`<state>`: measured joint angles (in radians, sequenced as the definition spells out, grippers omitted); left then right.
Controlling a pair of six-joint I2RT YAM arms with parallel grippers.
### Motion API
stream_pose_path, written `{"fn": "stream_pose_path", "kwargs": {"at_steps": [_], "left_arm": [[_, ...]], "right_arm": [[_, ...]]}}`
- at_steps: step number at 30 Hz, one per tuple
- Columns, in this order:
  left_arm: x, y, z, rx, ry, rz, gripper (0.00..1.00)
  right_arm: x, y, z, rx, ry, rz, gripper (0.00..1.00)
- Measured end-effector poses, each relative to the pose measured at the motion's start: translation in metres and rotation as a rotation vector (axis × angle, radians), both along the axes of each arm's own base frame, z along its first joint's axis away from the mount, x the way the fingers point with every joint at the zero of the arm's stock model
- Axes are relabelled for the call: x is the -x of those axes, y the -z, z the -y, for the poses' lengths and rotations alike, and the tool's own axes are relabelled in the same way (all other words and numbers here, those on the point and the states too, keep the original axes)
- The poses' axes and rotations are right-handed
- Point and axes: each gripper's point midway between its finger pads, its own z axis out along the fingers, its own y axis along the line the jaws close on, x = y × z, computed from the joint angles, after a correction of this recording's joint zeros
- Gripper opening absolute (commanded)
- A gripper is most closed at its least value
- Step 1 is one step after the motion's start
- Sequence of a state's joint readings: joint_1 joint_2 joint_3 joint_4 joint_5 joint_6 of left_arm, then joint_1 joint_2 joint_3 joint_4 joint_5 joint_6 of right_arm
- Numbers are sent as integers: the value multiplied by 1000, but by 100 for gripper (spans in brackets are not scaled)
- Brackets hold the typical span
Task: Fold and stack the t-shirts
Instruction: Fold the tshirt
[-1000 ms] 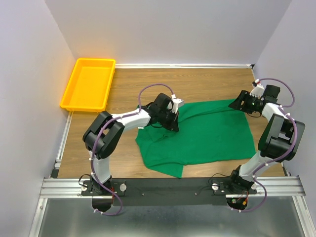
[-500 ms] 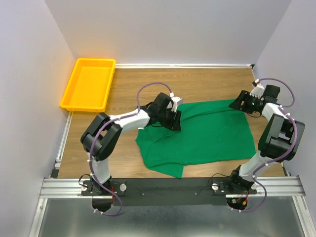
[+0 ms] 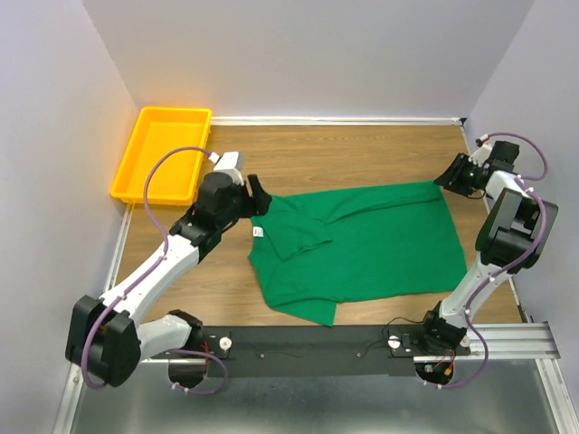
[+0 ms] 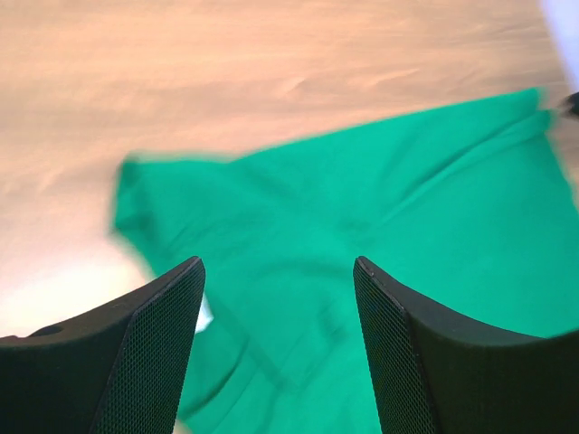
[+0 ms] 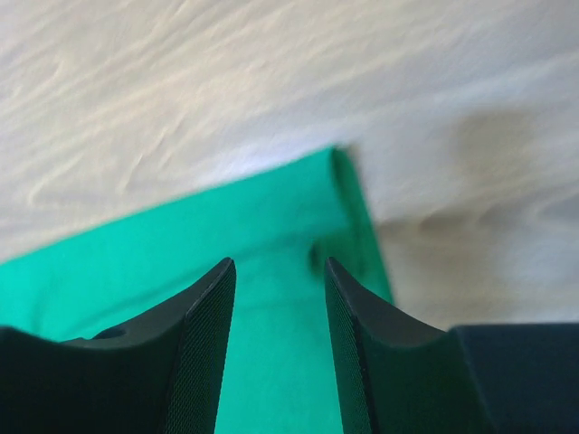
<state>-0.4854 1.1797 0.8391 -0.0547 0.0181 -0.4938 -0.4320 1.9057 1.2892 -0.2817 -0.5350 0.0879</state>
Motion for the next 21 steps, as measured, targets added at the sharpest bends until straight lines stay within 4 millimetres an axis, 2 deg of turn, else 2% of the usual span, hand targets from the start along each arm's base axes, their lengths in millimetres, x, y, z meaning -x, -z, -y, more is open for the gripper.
{"fn": "stream_pose_path", "kwargs": {"at_steps": [2, 6, 15, 17, 21], "left_arm": [[10, 20, -20, 5, -54, -41, 75], [25, 40, -28, 14, -73, -90, 75], [34, 47, -31, 49, -92, -112, 75], [34, 47, -31, 49, -92, -112, 75], [34, 47, -31, 49, -92, -112, 75]], "right_arm": [[-12, 1, 7, 2, 19, 1, 51], [-23, 10, 15, 4, 41, -21, 51], [-16, 31, 15, -10, 42, -97, 50], [-15, 32, 15, -8, 37, -101, 41], [-13, 33, 15, -2, 26, -105, 33]]}}
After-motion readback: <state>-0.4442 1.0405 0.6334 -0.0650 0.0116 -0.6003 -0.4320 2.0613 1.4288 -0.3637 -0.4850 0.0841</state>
